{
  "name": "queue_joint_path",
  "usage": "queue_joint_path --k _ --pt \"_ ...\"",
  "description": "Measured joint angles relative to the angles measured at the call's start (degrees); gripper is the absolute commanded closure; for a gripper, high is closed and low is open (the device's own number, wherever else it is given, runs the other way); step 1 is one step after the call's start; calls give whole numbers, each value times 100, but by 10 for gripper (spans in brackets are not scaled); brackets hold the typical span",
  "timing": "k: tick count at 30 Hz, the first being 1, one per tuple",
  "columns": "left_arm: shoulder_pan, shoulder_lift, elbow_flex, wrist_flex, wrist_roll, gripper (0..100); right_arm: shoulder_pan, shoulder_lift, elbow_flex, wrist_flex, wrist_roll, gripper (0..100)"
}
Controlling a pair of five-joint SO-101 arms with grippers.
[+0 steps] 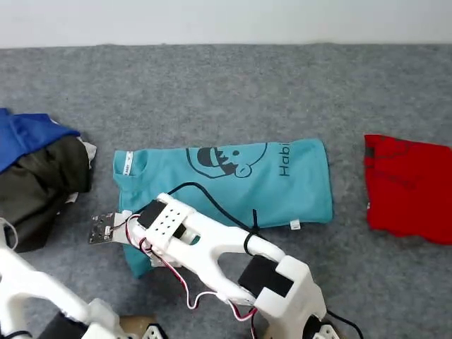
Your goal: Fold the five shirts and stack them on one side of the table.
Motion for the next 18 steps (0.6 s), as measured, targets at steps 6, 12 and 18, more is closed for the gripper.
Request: queue_joint_path --k 6,12,18 --pt "9 0 0 0 -9 983 0 0 0 0 0 989" --pt "9 0 0 0 -18 983 176 -246 9 0 0 988" --pt "9 0 0 0 -18 983 571 -475 9 -97 88 988"
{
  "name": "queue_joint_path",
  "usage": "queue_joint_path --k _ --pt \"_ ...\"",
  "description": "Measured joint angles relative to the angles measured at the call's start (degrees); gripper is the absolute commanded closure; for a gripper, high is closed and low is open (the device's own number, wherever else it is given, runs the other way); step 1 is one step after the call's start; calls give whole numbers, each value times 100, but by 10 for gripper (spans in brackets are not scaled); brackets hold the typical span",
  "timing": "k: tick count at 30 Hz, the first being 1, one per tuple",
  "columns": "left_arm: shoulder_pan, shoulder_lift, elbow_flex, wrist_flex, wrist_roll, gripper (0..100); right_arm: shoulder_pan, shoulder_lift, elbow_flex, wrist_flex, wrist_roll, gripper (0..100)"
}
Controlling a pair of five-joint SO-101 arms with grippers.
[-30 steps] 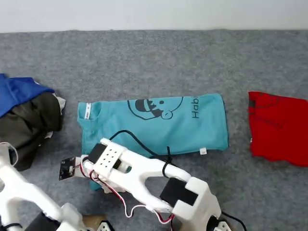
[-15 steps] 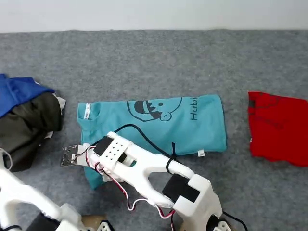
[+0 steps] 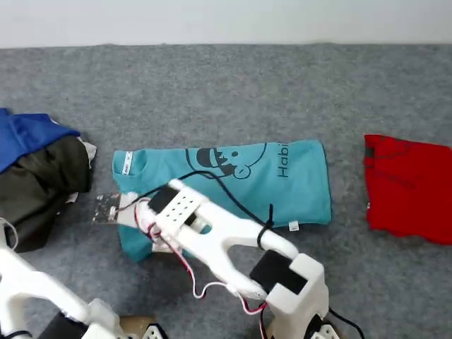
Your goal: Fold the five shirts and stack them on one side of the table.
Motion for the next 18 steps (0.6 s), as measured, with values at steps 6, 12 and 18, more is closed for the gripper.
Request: queue_joint_path --k 6,12,18 --pt "0 0 0 0 0 983 387 0 -9 -264 185 988" --pt "0 0 0 0 0 983 853 211 -844 -281 246 988" --pt "0 0 0 0 -9 983 1125 1020 -1846 167 378 927"
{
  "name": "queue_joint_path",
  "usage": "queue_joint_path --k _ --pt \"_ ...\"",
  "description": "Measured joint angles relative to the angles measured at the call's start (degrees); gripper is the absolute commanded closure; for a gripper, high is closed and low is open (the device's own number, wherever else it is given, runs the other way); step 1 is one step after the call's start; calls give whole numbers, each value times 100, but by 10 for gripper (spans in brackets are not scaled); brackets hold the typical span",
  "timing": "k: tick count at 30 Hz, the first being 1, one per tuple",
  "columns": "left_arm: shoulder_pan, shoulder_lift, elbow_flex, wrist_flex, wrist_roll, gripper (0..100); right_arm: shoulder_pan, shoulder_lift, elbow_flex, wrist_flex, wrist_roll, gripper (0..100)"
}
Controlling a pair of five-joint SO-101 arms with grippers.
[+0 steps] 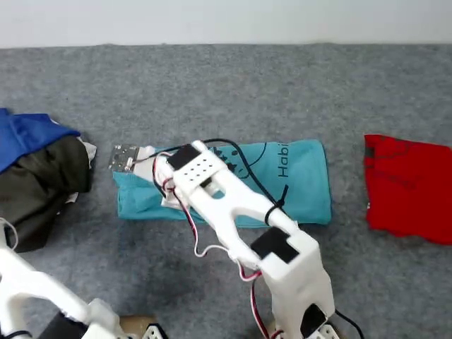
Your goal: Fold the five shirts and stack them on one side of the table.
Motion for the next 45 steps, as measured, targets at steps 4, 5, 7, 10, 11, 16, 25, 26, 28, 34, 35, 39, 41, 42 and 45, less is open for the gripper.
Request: queue_joint_path --k 4,5,7,10,11,16,25,26,28,34,35,39,41,42,45 --pt "0 0 18 0 0 983 132 396 -651 475 0 805" --pt "0 0 18 0 0 983 176 475 -782 580 0 800" --pt "0 0 18 0 0 983 281 624 -1011 765 0 800" --pt "0 0 18 0 0 983 510 756 -1231 967 0 800" --pt "0 0 18 0 0 983 571 765 -1284 1029 0 800" --pt "0 0 18 0 0 983 651 765 -1644 1486 -9 801" --pt "308 0 105 0 -9 983 176 747 -2435 2119 -9 976" --pt "343 0 105 0 -9 983 44 747 -2435 2119 0 976" --pt "396 0 105 0 -9 983 -246 747 -2435 2119 18 976" --pt "404 0 105 0 -9 983 -695 888 -2435 1662 18 976" --pt "404 0 105 0 -9 983 -695 1020 -2435 1538 18 976" --pt "404 0 105 0 -9 983 -519 1389 -2435 1020 18 976" --pt "404 0 105 0 -9 983 -308 1512 -2435 774 18 976" --pt "404 0 105 0 -9 983 -176 1556 -2435 651 18 976" --pt "404 0 105 0 -9 983 185 1618 -2435 334 18 977"
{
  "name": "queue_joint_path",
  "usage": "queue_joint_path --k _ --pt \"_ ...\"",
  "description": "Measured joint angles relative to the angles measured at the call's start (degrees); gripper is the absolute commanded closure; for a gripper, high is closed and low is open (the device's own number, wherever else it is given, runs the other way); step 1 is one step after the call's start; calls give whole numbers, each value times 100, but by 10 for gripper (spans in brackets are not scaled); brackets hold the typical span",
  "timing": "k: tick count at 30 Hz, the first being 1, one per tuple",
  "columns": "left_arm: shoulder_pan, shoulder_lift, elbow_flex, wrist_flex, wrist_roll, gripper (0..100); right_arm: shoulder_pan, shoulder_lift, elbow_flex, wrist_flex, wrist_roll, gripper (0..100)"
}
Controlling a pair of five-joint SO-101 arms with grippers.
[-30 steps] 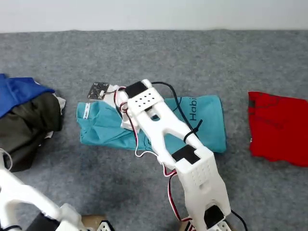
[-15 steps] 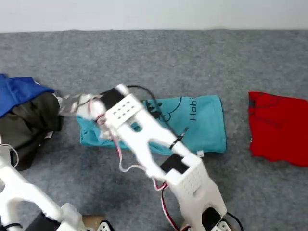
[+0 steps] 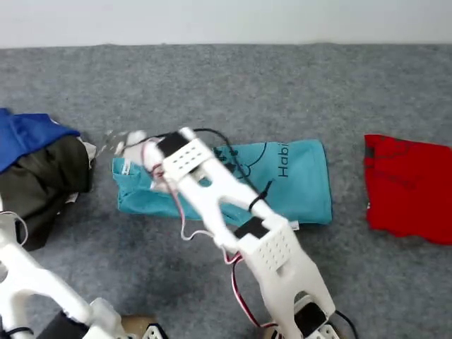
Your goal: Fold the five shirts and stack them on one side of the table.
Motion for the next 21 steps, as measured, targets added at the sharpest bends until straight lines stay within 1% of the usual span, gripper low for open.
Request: queue_joint_path --k 4,7,10,14,16,21 --pt "0 0 0 0 0 983 220 0 -53 -62 0 978" --pt "0 0 0 0 0 983 211 -9 -290 211 0 979" --pt "0 0 0 0 0 983 9 -9 -475 756 0 980" --pt "0 0 0 0 0 983 -475 -9 -510 1380 0 980" --pt "0 0 0 0 0 983 -607 -9 -510 1468 0 979" --pt "0 0 0 0 0 983 -615 -176 -756 1556 0 978"
